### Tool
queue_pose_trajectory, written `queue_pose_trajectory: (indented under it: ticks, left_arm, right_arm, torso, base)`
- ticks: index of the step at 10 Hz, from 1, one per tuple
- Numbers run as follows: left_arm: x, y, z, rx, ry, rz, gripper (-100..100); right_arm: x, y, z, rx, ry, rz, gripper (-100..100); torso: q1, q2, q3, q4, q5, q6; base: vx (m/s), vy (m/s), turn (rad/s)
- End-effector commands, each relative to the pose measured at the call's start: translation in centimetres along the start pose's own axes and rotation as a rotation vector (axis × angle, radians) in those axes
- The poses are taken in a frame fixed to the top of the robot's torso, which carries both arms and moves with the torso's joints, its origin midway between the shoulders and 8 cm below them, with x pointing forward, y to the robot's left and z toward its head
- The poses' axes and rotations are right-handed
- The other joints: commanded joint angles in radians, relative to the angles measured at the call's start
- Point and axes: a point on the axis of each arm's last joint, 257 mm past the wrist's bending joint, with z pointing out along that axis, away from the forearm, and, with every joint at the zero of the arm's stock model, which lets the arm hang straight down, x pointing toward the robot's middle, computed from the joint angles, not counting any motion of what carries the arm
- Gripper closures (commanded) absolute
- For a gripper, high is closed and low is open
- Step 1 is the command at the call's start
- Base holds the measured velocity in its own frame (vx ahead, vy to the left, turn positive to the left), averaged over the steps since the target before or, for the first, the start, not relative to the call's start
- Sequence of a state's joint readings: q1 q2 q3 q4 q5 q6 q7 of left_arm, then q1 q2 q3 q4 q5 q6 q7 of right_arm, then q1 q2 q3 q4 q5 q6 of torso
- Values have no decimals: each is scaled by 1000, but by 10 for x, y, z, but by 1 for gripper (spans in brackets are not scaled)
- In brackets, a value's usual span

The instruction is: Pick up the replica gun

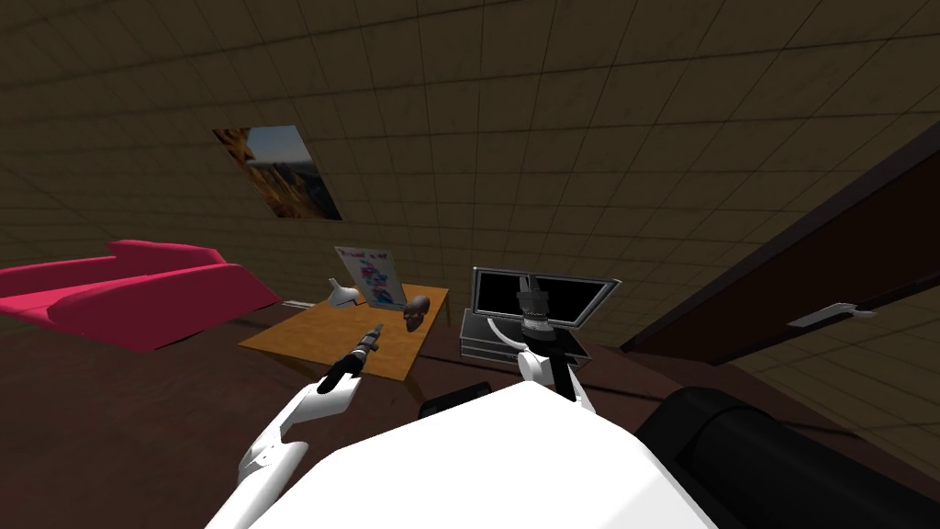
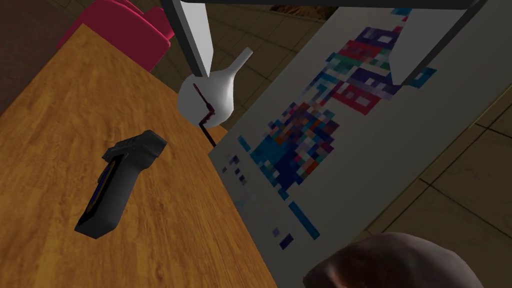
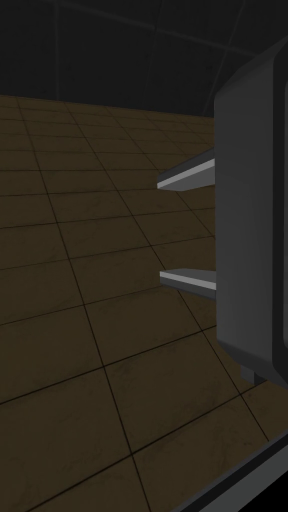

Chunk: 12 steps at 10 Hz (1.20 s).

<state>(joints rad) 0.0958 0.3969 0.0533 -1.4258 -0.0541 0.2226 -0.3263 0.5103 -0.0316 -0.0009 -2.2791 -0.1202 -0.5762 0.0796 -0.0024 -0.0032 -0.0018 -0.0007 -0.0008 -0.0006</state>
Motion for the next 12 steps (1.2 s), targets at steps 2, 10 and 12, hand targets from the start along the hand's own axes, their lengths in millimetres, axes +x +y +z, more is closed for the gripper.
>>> queue_pose_trajectory:
  ticks: [2, 10, 12]
  left_arm:
    - [-3, 34, 6, -95, 22, 28, -100]
    - [-13, 124, 10, -364, 87, 86, -100]
    - [-13, 150, 6, -436, 110, 92, -100]
  right_arm:
    - [0, 0, 0, 0, 0, 0, 0]
    - [0, 0, 0, 0, 0, 0, 0]
    - [0, 0, 0, 0, 0, 0, 0]
  torso:
    - [0, 0, 0, 0, 0, 0]
    - [1, 0, 0, 0, 0, 0]
    - [2, 0, 0, 0, 0, 0]
  base:
    - [58, -45, -47]
    - [54, -25, -36]
    - [63, -12, -29]
